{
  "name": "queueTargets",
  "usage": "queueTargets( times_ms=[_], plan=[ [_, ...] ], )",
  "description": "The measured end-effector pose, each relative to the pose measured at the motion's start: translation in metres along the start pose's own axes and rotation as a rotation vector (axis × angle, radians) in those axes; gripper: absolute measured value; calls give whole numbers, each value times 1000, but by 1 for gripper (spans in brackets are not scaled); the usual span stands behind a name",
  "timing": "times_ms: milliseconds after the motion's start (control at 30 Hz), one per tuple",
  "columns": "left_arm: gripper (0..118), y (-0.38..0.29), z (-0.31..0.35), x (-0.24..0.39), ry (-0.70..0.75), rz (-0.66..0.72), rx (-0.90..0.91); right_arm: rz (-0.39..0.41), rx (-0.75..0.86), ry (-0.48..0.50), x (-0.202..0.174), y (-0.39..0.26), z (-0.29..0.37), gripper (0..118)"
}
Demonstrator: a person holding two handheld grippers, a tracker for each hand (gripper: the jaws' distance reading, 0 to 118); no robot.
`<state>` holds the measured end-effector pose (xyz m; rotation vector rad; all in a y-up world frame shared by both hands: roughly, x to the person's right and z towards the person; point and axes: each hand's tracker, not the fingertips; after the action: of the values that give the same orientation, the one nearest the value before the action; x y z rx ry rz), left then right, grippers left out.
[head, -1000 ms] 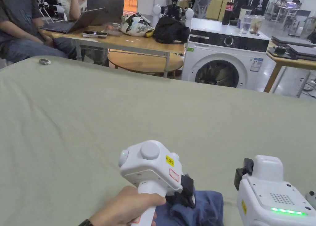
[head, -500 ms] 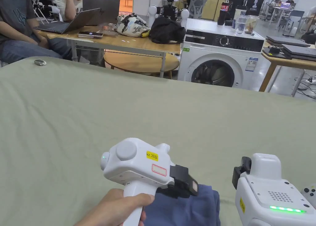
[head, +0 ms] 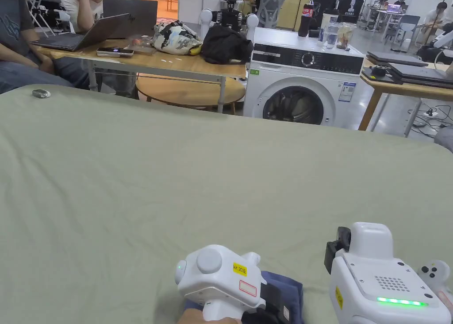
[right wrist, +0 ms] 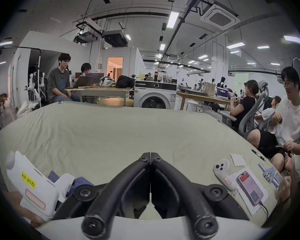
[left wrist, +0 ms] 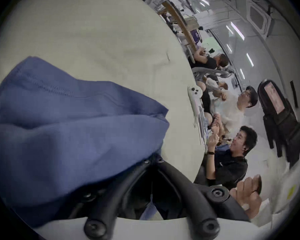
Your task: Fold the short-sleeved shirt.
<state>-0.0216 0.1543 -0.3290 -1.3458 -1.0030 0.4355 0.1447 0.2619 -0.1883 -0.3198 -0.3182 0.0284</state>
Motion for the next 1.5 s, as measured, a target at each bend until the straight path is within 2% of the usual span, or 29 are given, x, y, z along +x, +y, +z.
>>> queueTargets(
  times_ms=[100,267,367,500,533,633,767,933,1067,1167,1300,1367,1467,1500],
  plan=[
    [0,3,14,7,15,-15,-8,1,9,-1,1,4,-3,0],
    [0,5,77,25,90,-128,155,0,26,1,0,9,-10,0],
    [0,-5,122,33,204,-233,341,6,31,9,-4,15,-17,0],
    [0,-30,163,42,496,-446,672,-15,61,16,-10,22,-23,0],
    [0,-35,170,44,575,-450,742,-24,71,19,-11,24,-24,0],
    [0,-53,187,43,678,-535,981,-40,98,20,-16,29,-26,0],
    [0,-65,201,42,776,-624,1147,-52,138,23,-20,36,-25,0],
    [0,-61,212,34,775,-574,1175,-55,202,18,-20,42,-16,0],
    [0,-64,215,25,757,-517,1156,-41,162,18,-21,31,0,0],
    [0,-70,212,17,779,-520,1133,-6,70,49,-29,7,16,0],
    [0,-76,209,10,785,-510,1091,14,-133,134,-44,-31,22,0],
    [0,-80,207,7,782,-503,1071,15,-243,175,-49,-50,11,0],
    [0,-82,204,4,777,-507,1015,48,-409,172,-56,-76,-15,0],
    [0,-84,203,2,778,-505,1000,30,-464,185,-57,-84,-24,0]
  ],
)
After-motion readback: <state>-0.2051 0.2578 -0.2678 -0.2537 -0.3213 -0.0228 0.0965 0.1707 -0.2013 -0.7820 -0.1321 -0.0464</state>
